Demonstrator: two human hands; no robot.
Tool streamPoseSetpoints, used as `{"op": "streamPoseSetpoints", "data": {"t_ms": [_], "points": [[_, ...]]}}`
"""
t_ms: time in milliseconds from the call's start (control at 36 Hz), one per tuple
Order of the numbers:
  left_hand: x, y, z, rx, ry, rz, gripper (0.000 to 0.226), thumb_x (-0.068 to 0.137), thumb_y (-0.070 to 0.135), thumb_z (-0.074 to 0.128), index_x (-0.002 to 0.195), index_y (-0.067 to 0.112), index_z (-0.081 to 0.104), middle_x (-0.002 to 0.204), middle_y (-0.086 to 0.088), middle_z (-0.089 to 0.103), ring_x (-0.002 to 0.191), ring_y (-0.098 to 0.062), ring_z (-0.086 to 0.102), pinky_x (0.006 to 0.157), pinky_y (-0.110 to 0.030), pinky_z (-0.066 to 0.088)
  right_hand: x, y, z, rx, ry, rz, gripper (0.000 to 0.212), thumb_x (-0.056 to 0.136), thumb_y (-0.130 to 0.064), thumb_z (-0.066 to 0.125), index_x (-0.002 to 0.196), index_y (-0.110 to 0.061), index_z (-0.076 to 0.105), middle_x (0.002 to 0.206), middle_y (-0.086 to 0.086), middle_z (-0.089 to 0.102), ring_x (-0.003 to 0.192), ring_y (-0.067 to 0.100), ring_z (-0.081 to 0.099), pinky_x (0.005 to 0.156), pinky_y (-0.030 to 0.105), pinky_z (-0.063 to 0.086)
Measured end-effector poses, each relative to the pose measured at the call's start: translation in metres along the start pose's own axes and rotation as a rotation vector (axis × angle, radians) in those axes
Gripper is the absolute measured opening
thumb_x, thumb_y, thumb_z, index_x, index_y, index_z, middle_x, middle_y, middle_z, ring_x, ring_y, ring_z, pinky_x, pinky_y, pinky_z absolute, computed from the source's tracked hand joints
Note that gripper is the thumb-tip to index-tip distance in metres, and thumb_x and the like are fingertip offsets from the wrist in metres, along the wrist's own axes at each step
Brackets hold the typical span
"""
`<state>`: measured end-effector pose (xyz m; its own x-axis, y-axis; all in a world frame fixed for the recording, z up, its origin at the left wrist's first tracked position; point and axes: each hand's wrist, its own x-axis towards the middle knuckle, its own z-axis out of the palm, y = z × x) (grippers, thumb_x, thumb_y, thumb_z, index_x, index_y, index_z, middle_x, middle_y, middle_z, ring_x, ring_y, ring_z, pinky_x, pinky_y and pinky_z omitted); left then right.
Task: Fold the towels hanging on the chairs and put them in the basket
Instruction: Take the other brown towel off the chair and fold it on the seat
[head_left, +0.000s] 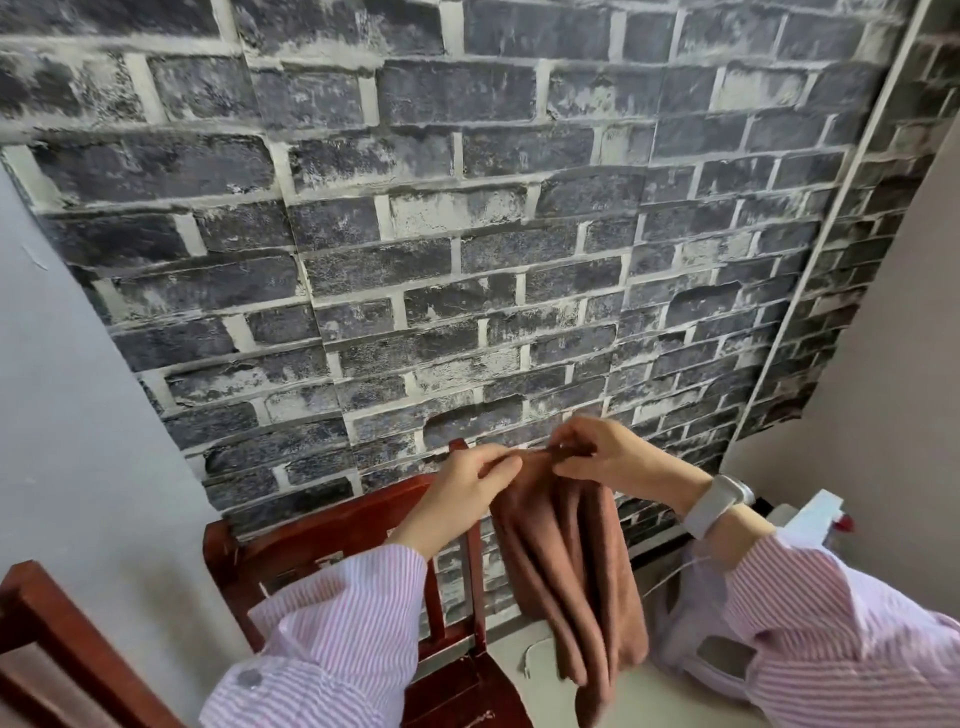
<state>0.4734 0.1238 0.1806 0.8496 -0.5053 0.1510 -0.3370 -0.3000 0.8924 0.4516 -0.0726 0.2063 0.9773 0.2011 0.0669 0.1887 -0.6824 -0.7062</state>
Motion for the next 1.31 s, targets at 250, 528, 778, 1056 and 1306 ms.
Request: {"op": "streamPoseSetpoints", "data": {"t_ms": [250, 528, 778, 1056, 1306], "points": [[0.008, 0.0, -0.015, 0.309, 0.251, 0.063, 0.023, 0.094, 0.016, 0.048, 0.103, 0.007, 0.067, 0.099, 0.0, 0.066, 0.09, -0.01, 0.056, 0.072, -0.016, 0.033, -0.049, 0.065, 0.022, 0.203, -0.135, 0.257, 0.062, 0.061, -0.064, 0.062, 0.081, -0.005, 0.058, 0.076, 0.0, 0.052, 0.074, 0.011, 0.047, 0.07, 0.028, 0.034], [-0.013, -0.017, -0.029, 0.052, -0.211, -0.271, 0.017, 0.093, 0.027, 0.051, 0.107, 0.031, 0.06, 0.105, 0.012, 0.062, 0.097, 0.002, 0.057, 0.088, -0.016, 0.041, -0.023, 0.027, 0.022, 0.498, -0.013, 0.206, 0.013, 0.088, -0.018, 0.055, 0.074, -0.016, 0.055, 0.072, 0.003, 0.054, 0.068, 0.013, 0.051, 0.063, 0.022, 0.038], [-0.02, -0.02, 0.015, 0.053, 0.059, -0.096, 0.017, 0.092, 0.019, 0.054, 0.087, 0.013, 0.069, 0.082, -0.006, 0.07, 0.076, -0.012, 0.062, 0.075, -0.037, 0.048, -0.004, 0.009, 0.029, 0.089, 0.109, -0.01, 0.01, 0.086, -0.012, 0.059, 0.079, -0.019, 0.057, 0.074, -0.011, 0.055, 0.069, 0.002, 0.051, 0.066, 0.012, 0.039], [-0.005, -0.009, 0.031, 0.323, 0.138, 0.183, 0.013, 0.088, 0.016, 0.059, 0.086, 0.009, 0.069, 0.097, 0.013, 0.057, 0.087, 0.001, 0.056, 0.079, -0.013, 0.04, -0.04, 0.084, 0.072, -0.059, 0.132, 0.157, 0.001, 0.082, -0.009, 0.059, 0.083, -0.01, 0.058, 0.075, -0.001, 0.053, 0.076, 0.02, 0.05, 0.072, 0.034, 0.039], [-0.014, 0.0, 0.02, -0.146, 0.104, 0.019, 0.018, 0.092, 0.014, 0.051, 0.093, 0.002, 0.066, 0.105, 0.005, 0.07, 0.11, -0.005, 0.058, 0.093, -0.013, 0.04, -0.056, 0.116, 0.096, 0.134, 0.347, 0.304, 0.012, 0.084, -0.016, 0.063, 0.096, -0.014, 0.062, 0.09, 0.0, 0.055, 0.073, 0.01, 0.054, 0.072, 0.021, 0.042]]}}
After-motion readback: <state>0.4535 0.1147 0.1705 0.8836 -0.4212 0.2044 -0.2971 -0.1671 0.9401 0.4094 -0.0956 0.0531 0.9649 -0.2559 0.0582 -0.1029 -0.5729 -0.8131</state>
